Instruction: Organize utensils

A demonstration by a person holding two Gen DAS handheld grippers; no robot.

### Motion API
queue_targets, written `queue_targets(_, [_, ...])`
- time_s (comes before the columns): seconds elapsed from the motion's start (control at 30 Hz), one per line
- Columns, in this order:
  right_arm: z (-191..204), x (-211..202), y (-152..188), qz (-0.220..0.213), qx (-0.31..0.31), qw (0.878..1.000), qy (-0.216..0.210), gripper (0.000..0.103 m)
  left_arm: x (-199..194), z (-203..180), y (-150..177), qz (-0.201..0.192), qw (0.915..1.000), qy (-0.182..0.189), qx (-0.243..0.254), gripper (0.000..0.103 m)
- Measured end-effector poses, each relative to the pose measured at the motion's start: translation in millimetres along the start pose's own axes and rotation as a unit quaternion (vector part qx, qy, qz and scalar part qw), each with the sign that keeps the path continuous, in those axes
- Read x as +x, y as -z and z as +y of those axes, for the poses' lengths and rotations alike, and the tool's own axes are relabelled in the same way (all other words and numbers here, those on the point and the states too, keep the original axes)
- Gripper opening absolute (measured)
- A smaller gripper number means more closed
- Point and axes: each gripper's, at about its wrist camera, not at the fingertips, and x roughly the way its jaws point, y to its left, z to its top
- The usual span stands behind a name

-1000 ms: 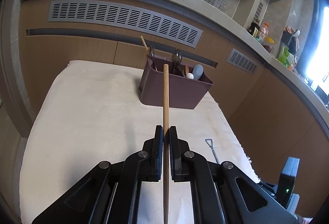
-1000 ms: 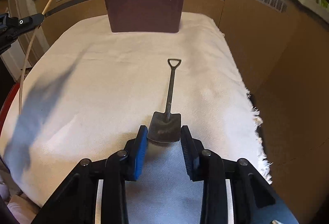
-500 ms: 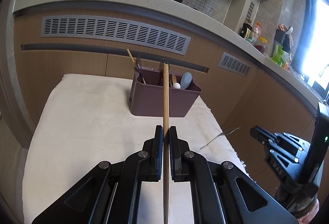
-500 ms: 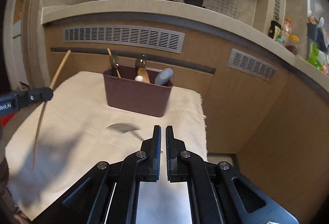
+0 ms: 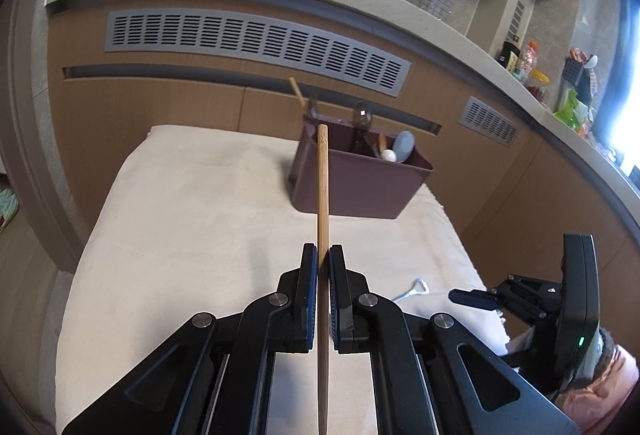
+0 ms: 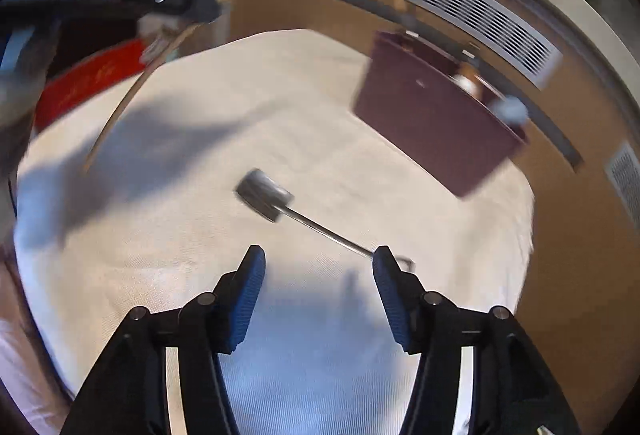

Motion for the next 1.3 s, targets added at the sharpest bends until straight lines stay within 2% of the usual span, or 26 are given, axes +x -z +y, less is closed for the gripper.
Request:
queue_targets(0.1, [9, 18, -16, 0.002, -0.056, 0.998, -0.043, 0.053, 4, 10, -1, 0.004, 0.9999, -0.007, -0.010, 0.006])
queue_targets(0.27, [6, 52, -39, 0.028, -0.093, 0.991, -0.094, 0.054, 9, 22, -3, 0.014, 0.9996, -0.012, -0.024, 0.006])
queue_targets(0.37, [3, 72, -46, 0.045, -0.125, 0.984, -0.120, 0.058, 13, 27, -4, 0.019, 0.9993, -0.015, -0.027, 0.006])
queue_targets(0.47, [-2, 84, -56, 0.051, -0.117, 0.980, -0.155, 0.060, 18, 30, -6, 0.024, 0.9990, -0.017, -0.033, 0.006])
queue_targets(0.57, [-11, 93, -63, 0.070, -0.077, 0.976, -0.190, 0.055, 22, 32, -6, 0.032, 0.9987, -0.016, -0.037, 0.006])
queue_targets(0.73, [-8, 84, -51, 0.059, -0.054, 0.981, -0.177, 0.053, 28, 32, -5, 0.044, 0.9982, -0.015, -0.036, 0.006])
queue_targets(0.77, [-7, 81, -49, 0.058, -0.046, 0.982, -0.174, 0.047, 30, 32, -6, 0.046, 0.9982, -0.013, -0.035, 0.006])
queue_targets(0.8, [-5, 79, -49, 0.056, -0.038, 0.983, -0.173, 0.032, 32, 30, -5, 0.048, 0.9982, -0.013, -0.034, 0.006])
queue_targets(0.9, [-3, 75, -51, 0.062, -0.009, 0.987, -0.149, 0.030, 33, 28, -4, 0.051, 0.9981, -0.014, -0.031, 0.006])
queue_targets(0.97, [-7, 68, -49, 0.064, 0.034, 0.989, -0.131, 0.030, 31, 26, -2, 0.051, 0.9981, -0.014, -0.030, 0.006])
queue_targets(1.03, [-16, 49, -43, 0.042, 0.079, 0.989, -0.120, 0.030, 28, 24, -2, 0.048, 0.9983, -0.008, -0.031, 0.006])
queue_targets(1.1, [-30, 21, -38, 0.001, 0.124, 0.987, -0.101, 0.030, 26, 19, -2, 0.043, 0.9987, -0.004, -0.026, 0.006])
queue_targets(1.2, [-56, -20, -33, -0.056, 0.190, 0.977, -0.081, 0.030, 23, 5, -8, 0.028, 0.9995, 0.009, -0.015, 0.006])
queue_targets(1.3, [-82, -63, -47, -0.120, 0.225, 0.965, -0.059, 0.029, 15, -20, -28, 0.001, 0.9996, 0.023, 0.015, 0.006])
